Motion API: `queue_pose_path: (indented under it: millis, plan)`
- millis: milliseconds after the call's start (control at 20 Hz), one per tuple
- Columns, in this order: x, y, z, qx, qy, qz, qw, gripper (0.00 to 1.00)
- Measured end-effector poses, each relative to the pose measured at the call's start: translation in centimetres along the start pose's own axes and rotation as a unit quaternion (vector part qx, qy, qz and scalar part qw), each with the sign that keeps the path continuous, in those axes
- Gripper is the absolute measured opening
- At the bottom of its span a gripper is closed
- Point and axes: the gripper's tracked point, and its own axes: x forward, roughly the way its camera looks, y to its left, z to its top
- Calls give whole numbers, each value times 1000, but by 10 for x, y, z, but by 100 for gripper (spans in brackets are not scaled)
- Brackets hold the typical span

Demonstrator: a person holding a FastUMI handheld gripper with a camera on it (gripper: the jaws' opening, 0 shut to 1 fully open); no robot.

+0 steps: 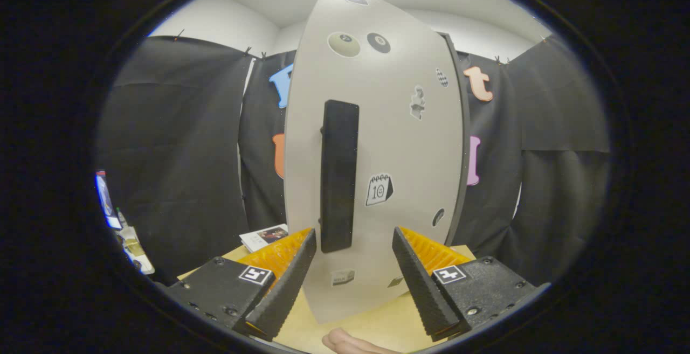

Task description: Open the shoe cabinet door, grab the shoes and put them into the shoe cabinet, then close the shoe cabinet door.

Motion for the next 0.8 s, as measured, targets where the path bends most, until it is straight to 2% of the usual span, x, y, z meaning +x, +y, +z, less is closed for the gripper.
queue_pose_path:
  millis: [300,500,800]
  plan:
    - [-5,6,-16,-1,-3,-12,1000,94]
    - [-24,-6,-28,19,-15,-23,999,94]
    - [-48,-17,-38,36,-22,-17,999,94]
